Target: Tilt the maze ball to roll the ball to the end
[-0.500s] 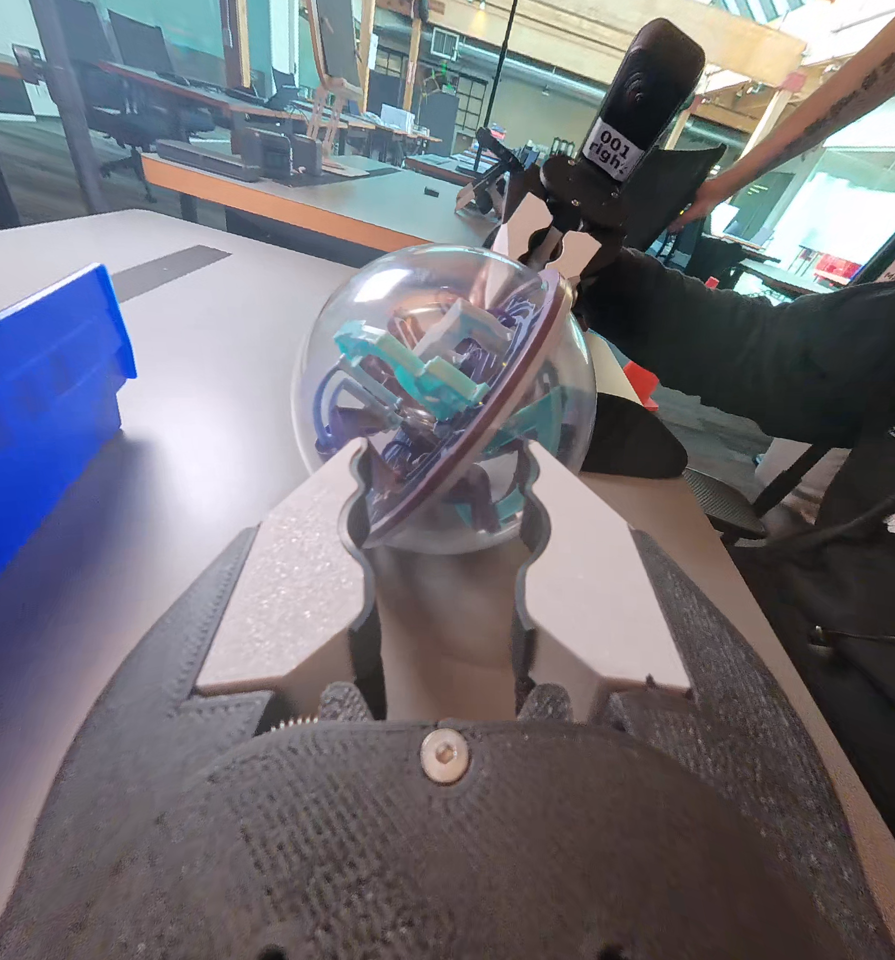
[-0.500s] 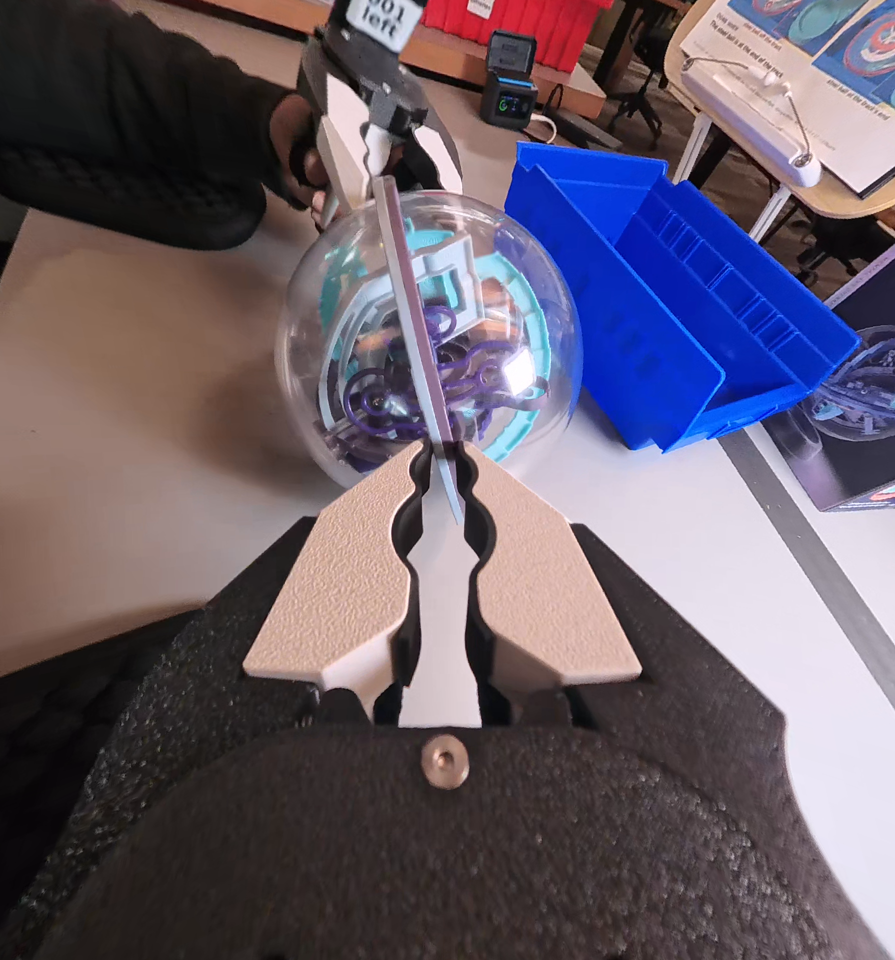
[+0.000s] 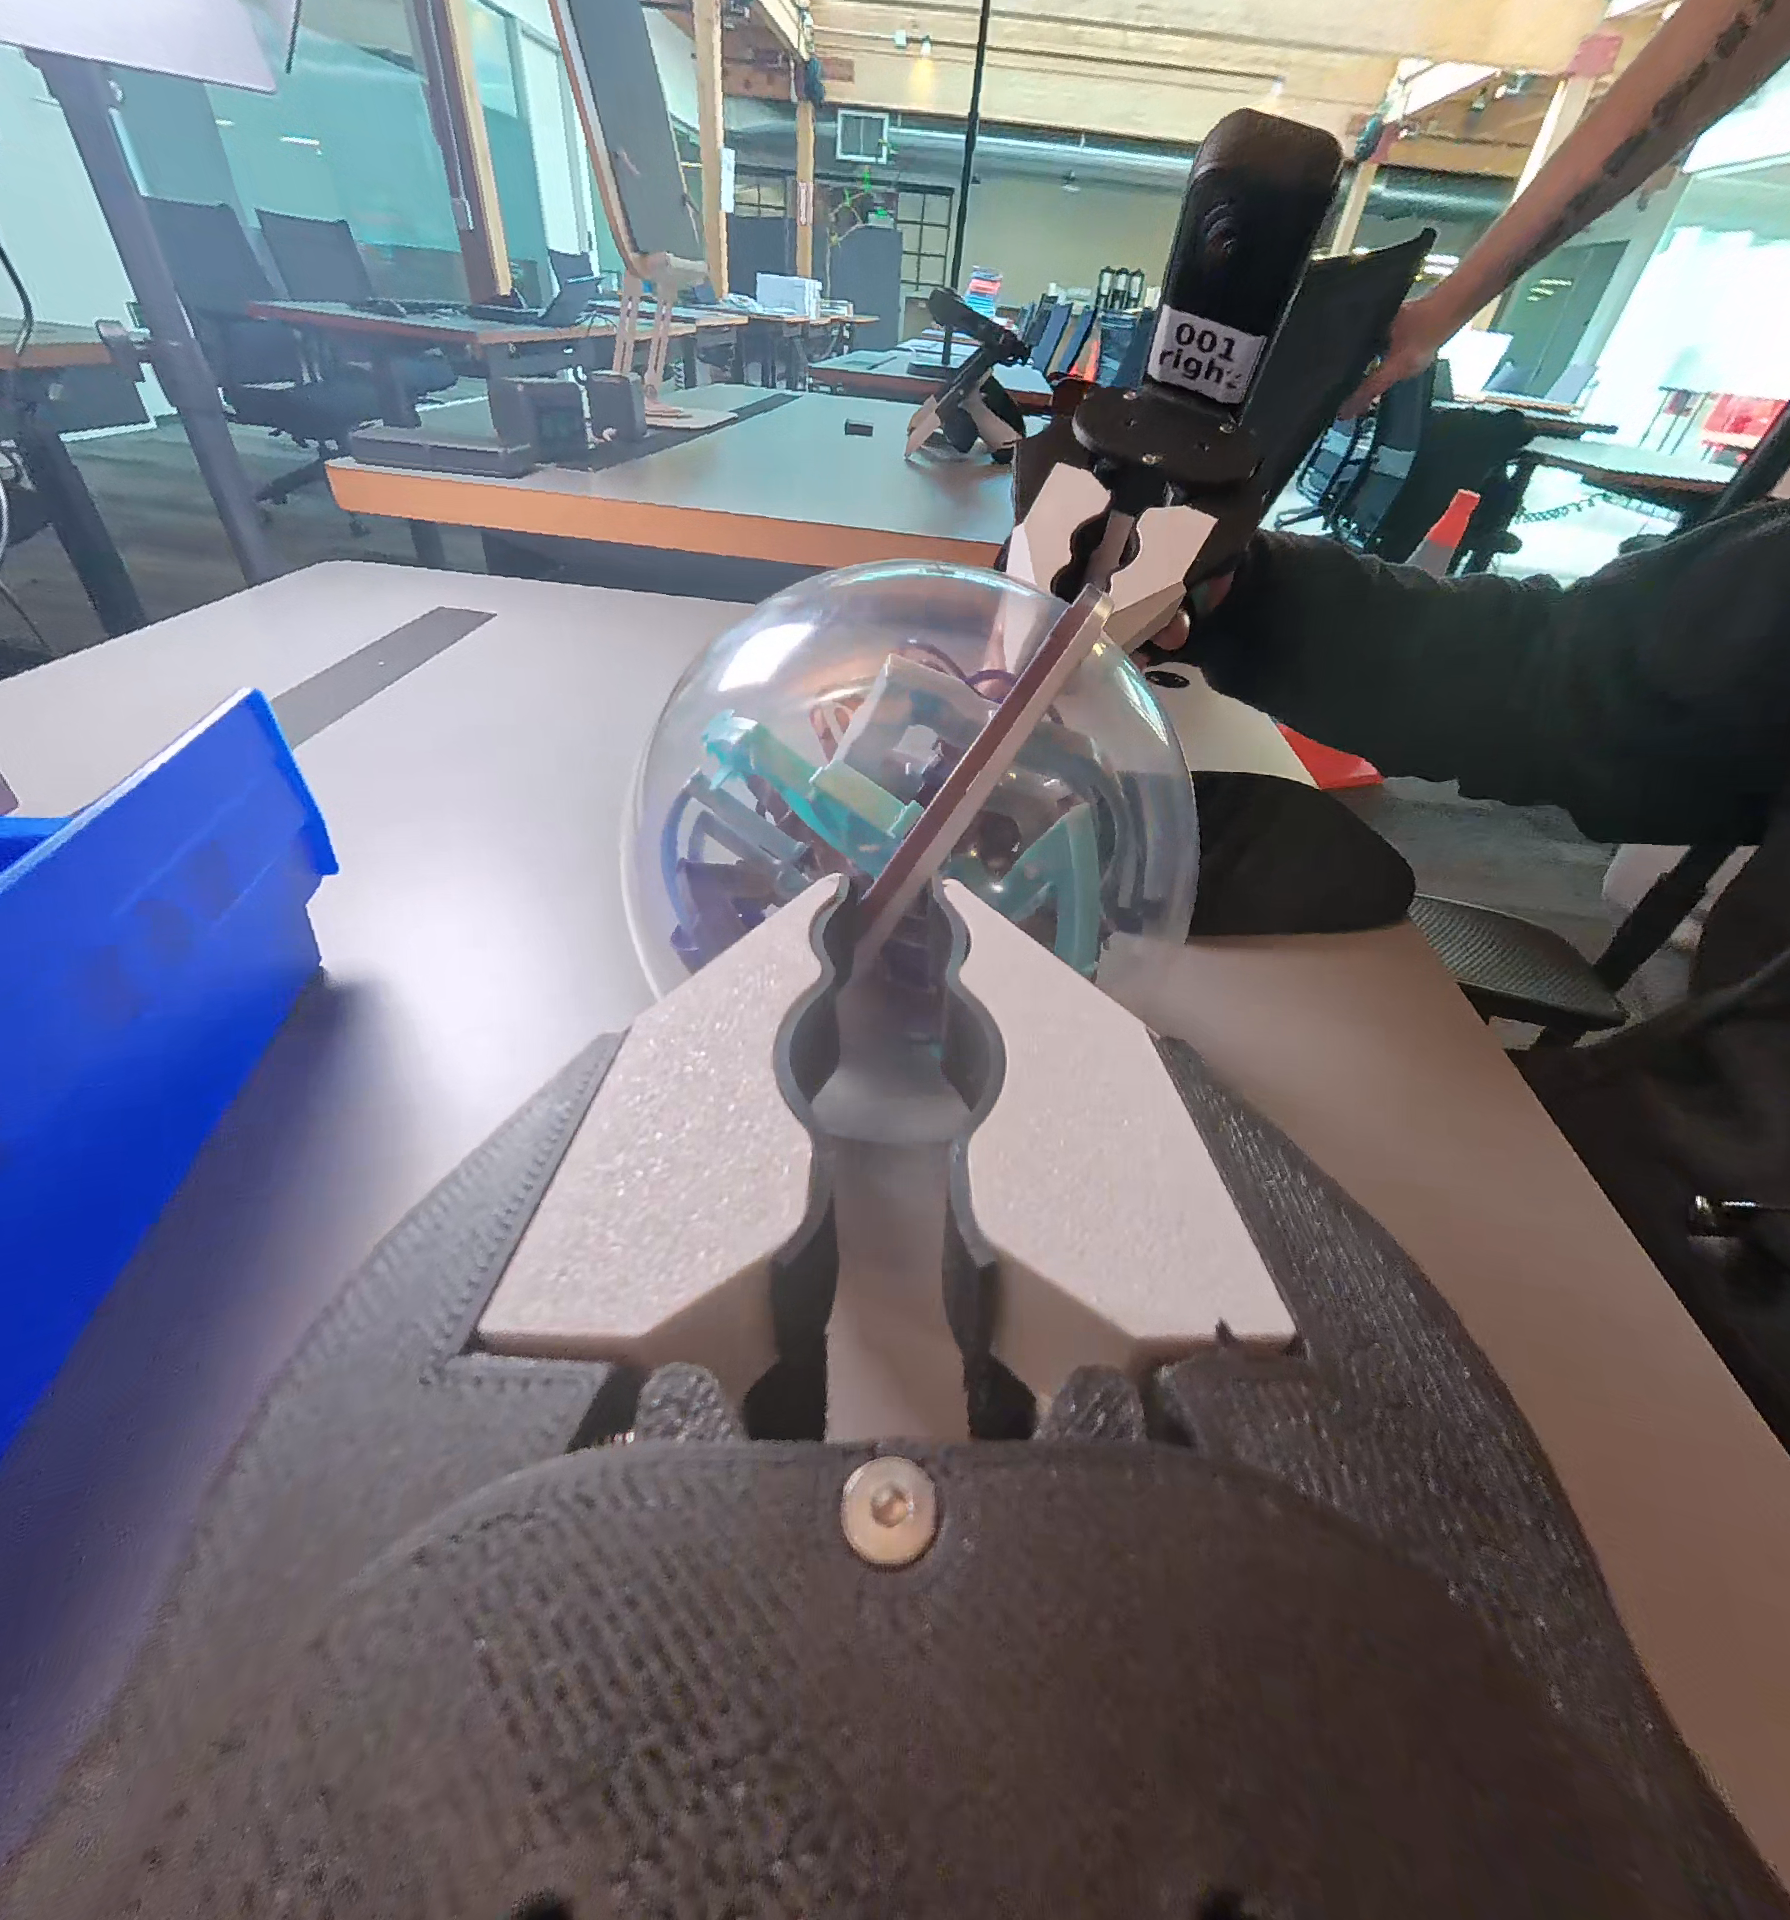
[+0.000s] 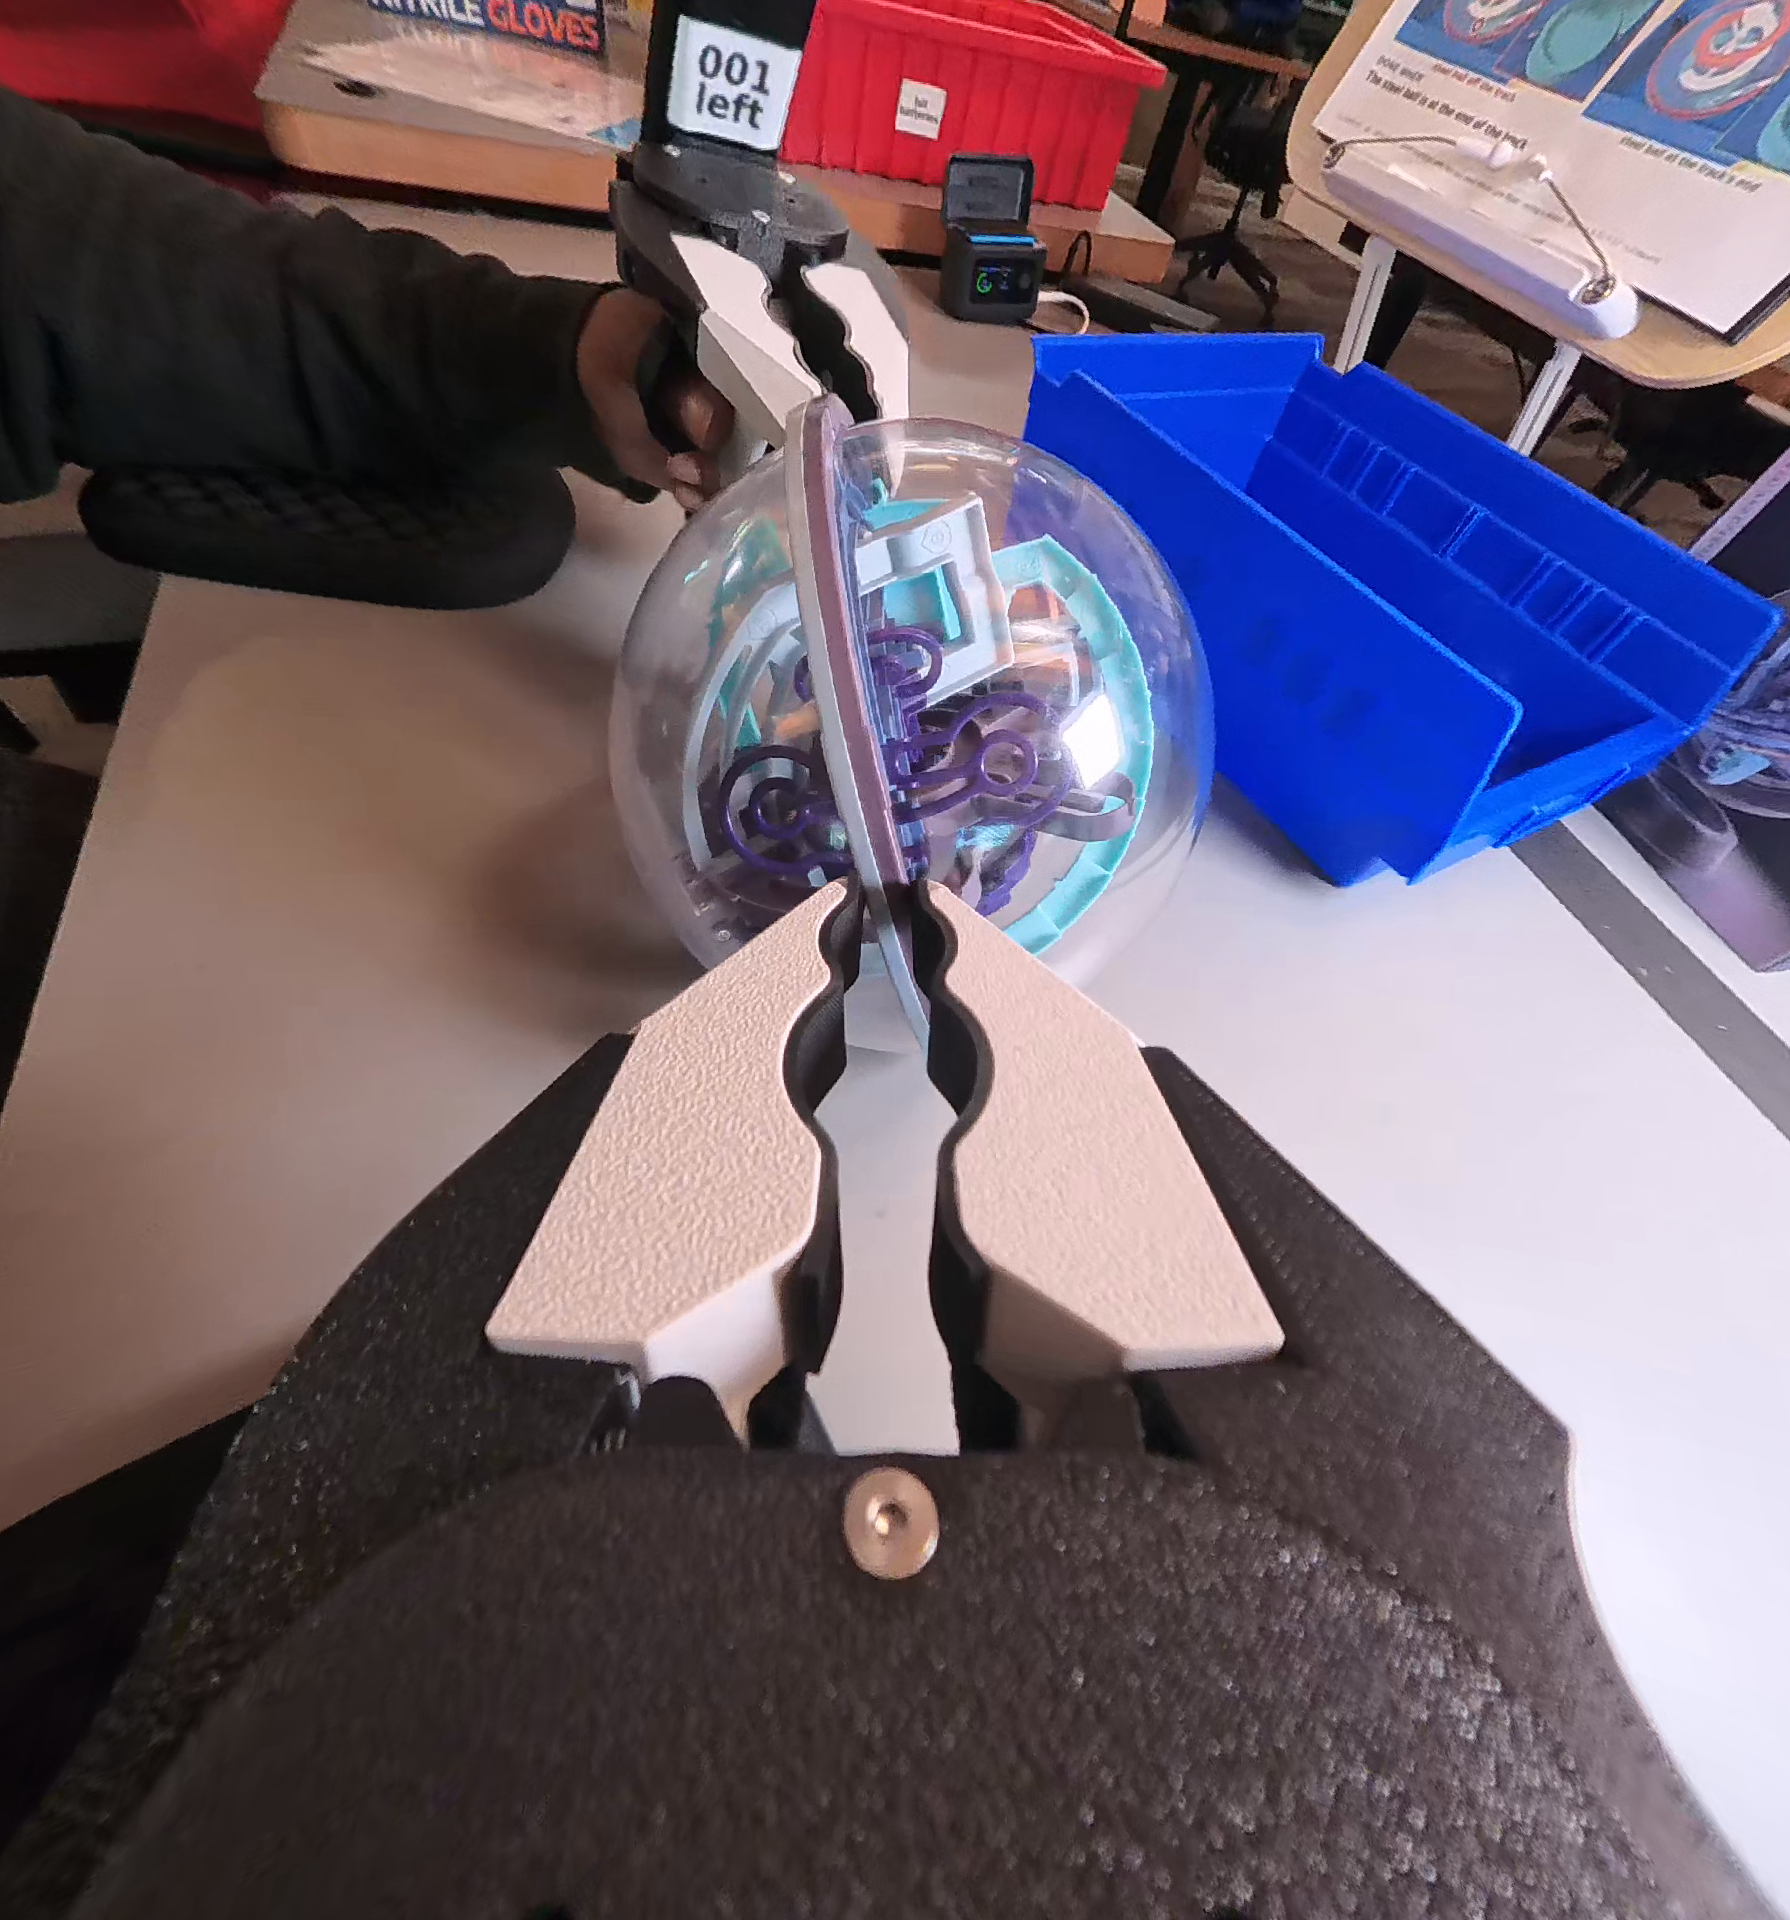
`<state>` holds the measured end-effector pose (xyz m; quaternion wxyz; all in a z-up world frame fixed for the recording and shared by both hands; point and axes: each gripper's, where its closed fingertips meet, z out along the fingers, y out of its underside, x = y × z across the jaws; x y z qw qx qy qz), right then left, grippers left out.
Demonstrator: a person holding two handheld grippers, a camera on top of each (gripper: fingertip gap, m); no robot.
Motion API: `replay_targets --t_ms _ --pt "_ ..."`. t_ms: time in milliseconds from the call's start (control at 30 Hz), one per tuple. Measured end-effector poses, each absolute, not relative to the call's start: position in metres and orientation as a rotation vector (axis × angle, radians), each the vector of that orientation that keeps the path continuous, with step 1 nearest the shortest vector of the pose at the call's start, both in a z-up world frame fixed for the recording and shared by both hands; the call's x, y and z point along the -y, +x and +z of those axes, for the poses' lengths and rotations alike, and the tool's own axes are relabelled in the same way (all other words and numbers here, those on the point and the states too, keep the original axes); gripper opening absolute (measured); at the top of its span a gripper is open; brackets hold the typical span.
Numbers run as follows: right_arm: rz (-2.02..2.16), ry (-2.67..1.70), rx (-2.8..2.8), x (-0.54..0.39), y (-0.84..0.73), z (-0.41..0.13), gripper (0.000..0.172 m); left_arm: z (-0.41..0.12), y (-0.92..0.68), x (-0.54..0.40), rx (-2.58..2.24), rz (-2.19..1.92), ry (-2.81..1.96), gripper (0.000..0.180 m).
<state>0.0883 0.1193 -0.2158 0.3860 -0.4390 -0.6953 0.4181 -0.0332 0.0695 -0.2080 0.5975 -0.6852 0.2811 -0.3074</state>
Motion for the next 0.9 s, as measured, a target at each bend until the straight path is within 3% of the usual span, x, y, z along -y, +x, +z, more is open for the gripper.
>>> replay_targets --t_ms 67,200,367,600,900 --pt "1.089 -1.119 1.758 -0.116 0.089 -0.217 0.006 -0.207 -0.033 -0.067 -0.668 -0.719 -1.583 0.012" --pt "1.126 -1.096 1.743 -0.11 0.092 -0.219 0.006 -0.212 -0.036 -0.056 -0.694 -0.825 -1.58 0.044" --pt "1.208 -1.075 1.726 -0.111 0.098 -0.222 0.006 -0.232 -0.028 -0.057 -0.761 -0.809 -1.635 0.046" --pt "1.41 -1.124 1.663 -0.124 0.107 -0.225 0.007 -0.218 -0.016 -0.059 -0.788 -0.744 -1.575 0.01" --pt "1.677 -1.277 1.572 -0.146 0.108 -0.226 0.008 -0.208 -0.007 -0.069 -0.718 -0.708 -1.618 0.008"
